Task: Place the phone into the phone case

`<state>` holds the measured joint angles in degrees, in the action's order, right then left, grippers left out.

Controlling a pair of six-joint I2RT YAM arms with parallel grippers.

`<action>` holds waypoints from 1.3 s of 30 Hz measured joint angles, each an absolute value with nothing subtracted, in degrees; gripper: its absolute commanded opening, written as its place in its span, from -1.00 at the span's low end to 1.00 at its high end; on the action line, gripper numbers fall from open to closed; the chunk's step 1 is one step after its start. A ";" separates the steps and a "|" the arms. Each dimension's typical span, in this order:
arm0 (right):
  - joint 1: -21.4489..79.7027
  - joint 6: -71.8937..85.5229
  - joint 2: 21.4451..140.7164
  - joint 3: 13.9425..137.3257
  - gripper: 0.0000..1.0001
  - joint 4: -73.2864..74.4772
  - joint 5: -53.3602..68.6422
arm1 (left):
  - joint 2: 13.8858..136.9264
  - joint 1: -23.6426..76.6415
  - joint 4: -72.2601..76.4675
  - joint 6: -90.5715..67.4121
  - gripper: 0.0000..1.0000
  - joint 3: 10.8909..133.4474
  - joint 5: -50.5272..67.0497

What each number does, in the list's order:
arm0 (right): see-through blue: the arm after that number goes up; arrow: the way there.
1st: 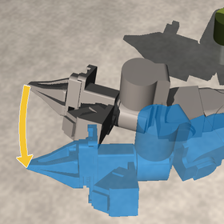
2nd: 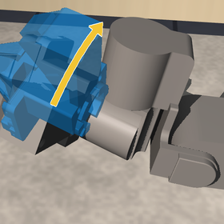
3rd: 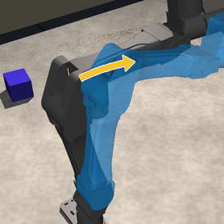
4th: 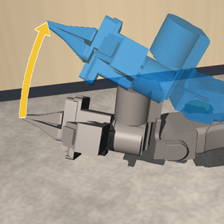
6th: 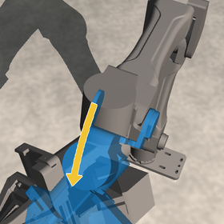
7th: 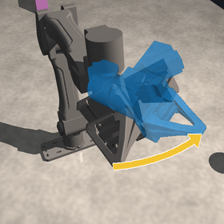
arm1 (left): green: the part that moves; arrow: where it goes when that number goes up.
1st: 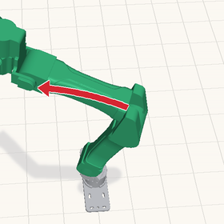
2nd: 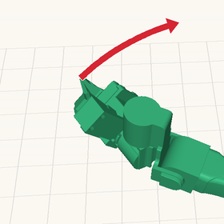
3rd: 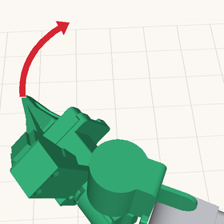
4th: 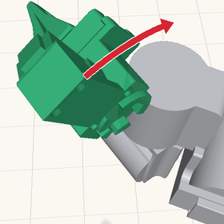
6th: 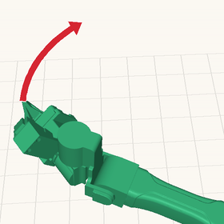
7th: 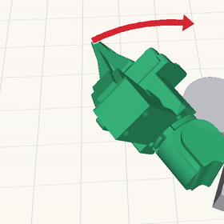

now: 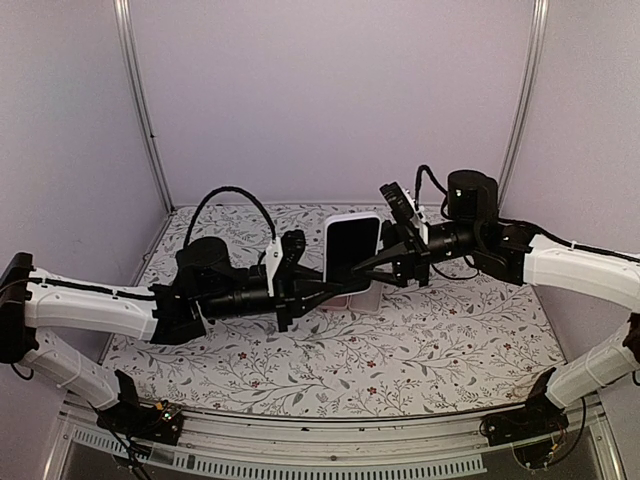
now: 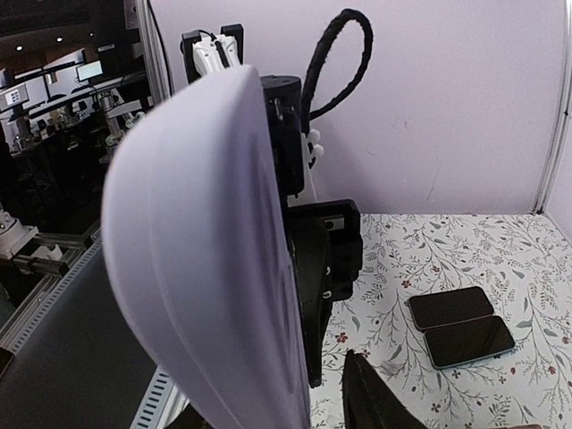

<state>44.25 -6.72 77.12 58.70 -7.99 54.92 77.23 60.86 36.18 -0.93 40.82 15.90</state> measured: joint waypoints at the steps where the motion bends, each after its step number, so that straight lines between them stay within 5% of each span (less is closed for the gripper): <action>1: 44.25 -6.48 77.45 58.48 -0.45 -8.16 54.98 | 77.21 60.86 36.18 -0.93 -1.00 40.77 15.88; 5: 44.25 -5.32 78.19 58.26 -0.93 -8.84 55.75 | 76.95 60.86 36.16 -0.99 -1.00 40.29 15.66; 9: 44.25 -6.98 78.19 58.22 -1.00 -10.44 55.86 | 76.51 60.88 36.67 -3.36 -0.99 40.16 15.68; 12: 43.94 -6.70 78.19 58.22 -1.00 -10.52 55.51 | 76.38 60.90 36.56 -3.62 -0.14 40.10 15.29; 16: 41.06 -2.46 78.17 58.50 -1.00 -6.96 53.80 | 75.46 60.95 35.92 -2.94 0.15 40.10 9.78; 24: 25.91 5.04 80.82 62.74 -1.00 11.66 44.27 | 72.38 60.27 29.04 -3.36 0.17 40.07 -8.64; 39: 9.89 10.94 93.58 56.29 -1.00 26.33 41.45 | 75.42 55.99 14.87 -7.66 0.19 42.81 -15.68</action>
<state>9.89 10.94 93.58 56.29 26.33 41.45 75.42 55.99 14.87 -7.66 42.81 -15.68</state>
